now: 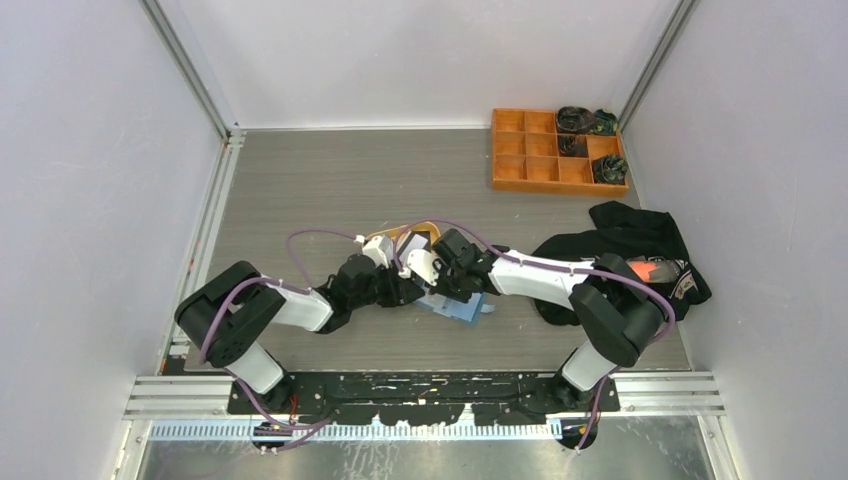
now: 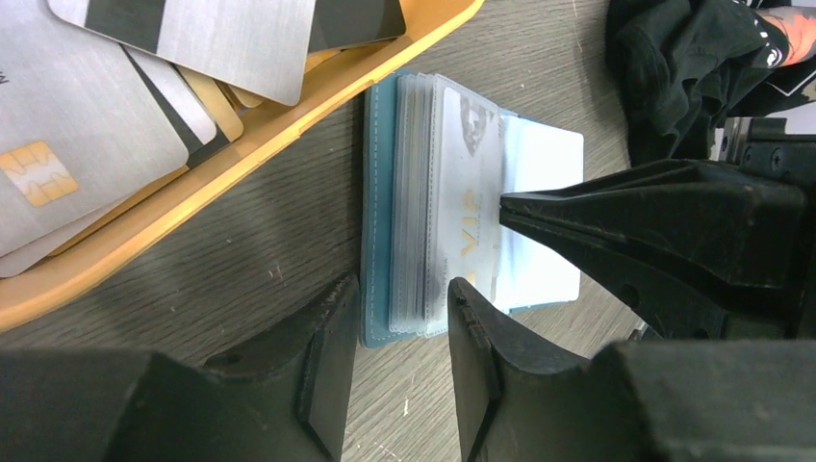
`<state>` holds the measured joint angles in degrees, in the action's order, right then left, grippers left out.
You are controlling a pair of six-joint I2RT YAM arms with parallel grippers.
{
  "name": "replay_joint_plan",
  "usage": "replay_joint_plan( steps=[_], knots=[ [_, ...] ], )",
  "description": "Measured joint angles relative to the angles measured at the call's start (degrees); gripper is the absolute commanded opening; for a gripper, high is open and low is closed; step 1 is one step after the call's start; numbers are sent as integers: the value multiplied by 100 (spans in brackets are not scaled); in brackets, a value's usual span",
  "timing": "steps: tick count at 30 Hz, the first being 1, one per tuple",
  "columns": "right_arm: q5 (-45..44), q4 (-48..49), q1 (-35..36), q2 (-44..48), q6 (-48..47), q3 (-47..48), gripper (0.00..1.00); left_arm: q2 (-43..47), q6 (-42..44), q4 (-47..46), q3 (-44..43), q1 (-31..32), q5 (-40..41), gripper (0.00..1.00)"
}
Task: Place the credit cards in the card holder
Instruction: Insert the credit card into the card holder, then close the card holder at the center of the board.
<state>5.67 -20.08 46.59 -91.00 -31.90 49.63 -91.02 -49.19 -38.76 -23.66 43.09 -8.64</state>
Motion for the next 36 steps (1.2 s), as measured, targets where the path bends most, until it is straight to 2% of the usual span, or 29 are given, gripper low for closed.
replay_joint_plan(
  steps=[6, 9, 13, 17, 20, 29, 36],
  knots=[
    [-111, 76, 9, 0, 120, -15, 8, -142, -197, -378, 90, -2, -114, 40],
    [-9, 33, 7, 11, 111, -13, 12, -162, -356, -590, 219, -2, -131, 39],
    [468, -282, -114, 227, -33, -9, 14, -162, -514, -726, 313, 2, -131, 39],
    [1062, -651, -538, 634, -184, 55, 14, -162, -629, -767, 348, 2, -127, 39],
    [1193, -664, -791, 750, -184, 76, 14, -162, -680, -769, 350, 2, -127, 39],
    [855, -662, -503, -107, -50, 219, 14, -385, -922, -1097, 348, 76, -144, 39],
    [769, -704, -476, -164, 76, 267, 15, -702, -1064, -1659, 352, 197, -166, 39]
  ],
)
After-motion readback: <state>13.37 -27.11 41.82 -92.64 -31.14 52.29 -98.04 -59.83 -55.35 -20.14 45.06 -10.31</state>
